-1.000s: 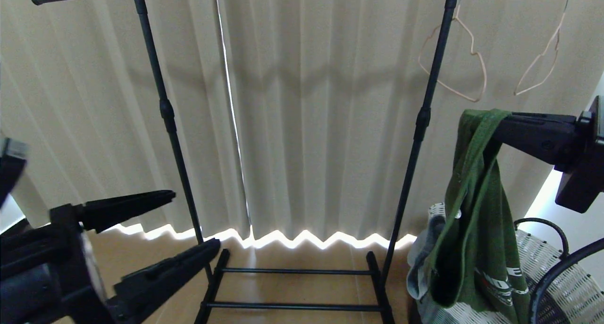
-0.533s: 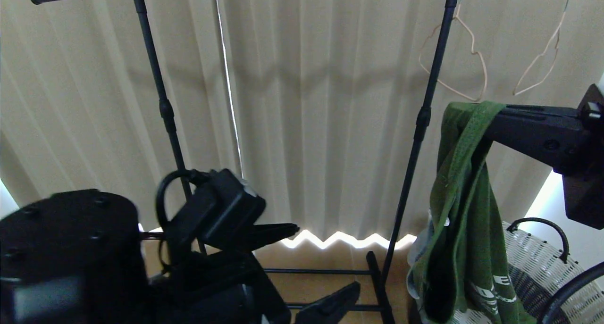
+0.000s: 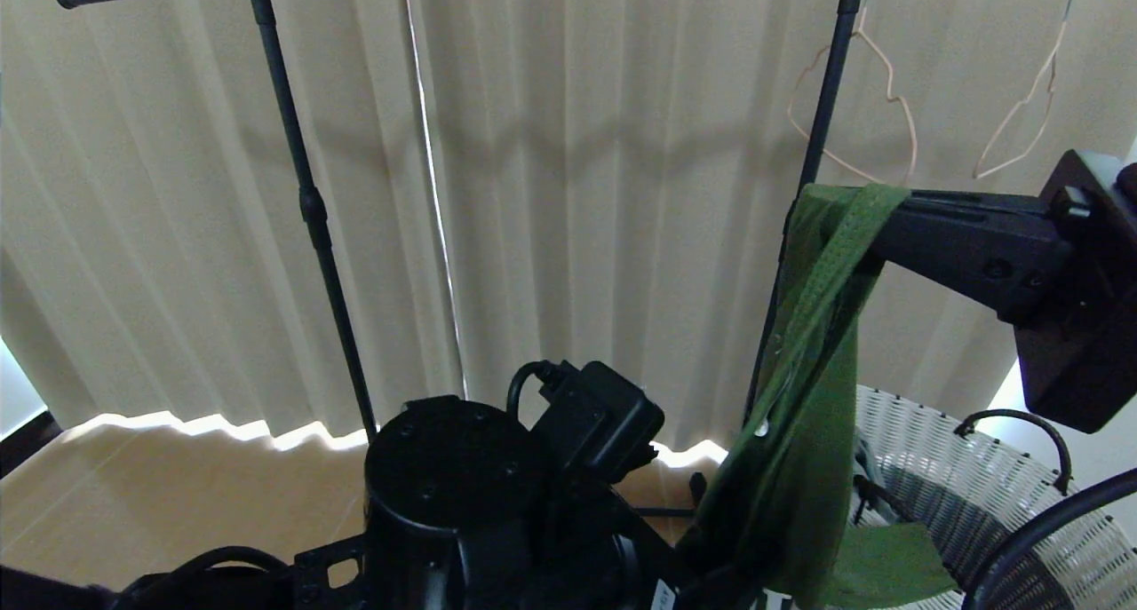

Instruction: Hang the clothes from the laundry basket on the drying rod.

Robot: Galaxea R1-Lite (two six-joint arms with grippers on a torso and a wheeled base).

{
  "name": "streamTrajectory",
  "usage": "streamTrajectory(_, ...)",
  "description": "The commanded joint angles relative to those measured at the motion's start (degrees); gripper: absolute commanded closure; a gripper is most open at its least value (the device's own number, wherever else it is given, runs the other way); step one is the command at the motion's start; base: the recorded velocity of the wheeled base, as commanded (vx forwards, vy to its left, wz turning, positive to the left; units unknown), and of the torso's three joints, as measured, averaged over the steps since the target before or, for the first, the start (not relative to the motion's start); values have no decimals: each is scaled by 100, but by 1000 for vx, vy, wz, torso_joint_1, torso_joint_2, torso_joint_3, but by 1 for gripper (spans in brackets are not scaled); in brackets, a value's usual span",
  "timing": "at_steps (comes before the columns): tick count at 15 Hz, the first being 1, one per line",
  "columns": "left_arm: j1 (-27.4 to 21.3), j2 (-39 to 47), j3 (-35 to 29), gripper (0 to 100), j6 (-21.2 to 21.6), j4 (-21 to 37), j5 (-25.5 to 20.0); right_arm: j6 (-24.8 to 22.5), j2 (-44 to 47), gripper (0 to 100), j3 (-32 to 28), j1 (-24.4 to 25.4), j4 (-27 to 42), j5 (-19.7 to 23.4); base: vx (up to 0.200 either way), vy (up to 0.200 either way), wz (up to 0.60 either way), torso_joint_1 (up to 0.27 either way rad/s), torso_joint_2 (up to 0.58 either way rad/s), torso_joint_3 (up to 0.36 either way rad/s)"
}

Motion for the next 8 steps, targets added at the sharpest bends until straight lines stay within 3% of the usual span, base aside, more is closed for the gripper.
streamTrajectory(1, 222, 102, 28, 0, -80, -128, 13, 1, 31, 100, 14, 2, -1, -1, 0, 0, 0, 0, 0, 0)
streamTrajectory(8, 319, -303, 810, 0, -142, -875, 13, 1, 31, 100, 14, -6, -1, -1, 0, 0, 0, 0, 0, 0)
